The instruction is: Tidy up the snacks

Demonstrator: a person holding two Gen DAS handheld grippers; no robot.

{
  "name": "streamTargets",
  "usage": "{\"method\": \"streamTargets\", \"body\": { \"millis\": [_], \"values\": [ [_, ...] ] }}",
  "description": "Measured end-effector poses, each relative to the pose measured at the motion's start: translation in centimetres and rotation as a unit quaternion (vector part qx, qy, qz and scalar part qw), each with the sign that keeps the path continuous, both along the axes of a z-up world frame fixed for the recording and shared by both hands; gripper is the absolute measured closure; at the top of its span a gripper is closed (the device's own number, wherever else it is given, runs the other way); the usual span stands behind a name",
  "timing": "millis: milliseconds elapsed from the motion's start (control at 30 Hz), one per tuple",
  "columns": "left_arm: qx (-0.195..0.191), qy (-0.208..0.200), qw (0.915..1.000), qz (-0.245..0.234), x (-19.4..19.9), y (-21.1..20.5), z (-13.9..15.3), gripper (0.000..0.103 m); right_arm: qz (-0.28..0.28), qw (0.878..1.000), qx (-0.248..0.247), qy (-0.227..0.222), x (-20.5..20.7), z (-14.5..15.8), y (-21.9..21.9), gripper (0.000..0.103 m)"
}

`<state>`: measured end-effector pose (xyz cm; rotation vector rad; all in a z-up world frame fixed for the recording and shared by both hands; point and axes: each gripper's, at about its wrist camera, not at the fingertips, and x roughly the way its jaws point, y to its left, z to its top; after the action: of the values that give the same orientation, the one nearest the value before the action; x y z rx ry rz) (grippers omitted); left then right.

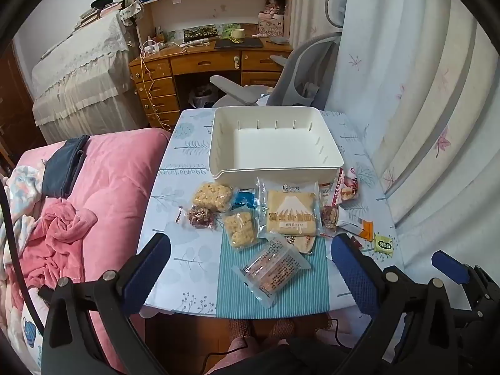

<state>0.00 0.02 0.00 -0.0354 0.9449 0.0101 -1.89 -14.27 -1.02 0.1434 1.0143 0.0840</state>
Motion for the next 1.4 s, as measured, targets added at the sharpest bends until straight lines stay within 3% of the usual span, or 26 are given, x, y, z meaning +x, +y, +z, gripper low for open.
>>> {"method": "streamTargets", "body": {
  "millis": [1400],
  "values": [
    [0.0, -0.012, 0.9997, 0.02, 0.0, -2.4, -0.2, 0.001, 0.0, 1.0, 0.007, 0.017, 0.2, -1.2, -3.3, 0.006]
  ]
}}
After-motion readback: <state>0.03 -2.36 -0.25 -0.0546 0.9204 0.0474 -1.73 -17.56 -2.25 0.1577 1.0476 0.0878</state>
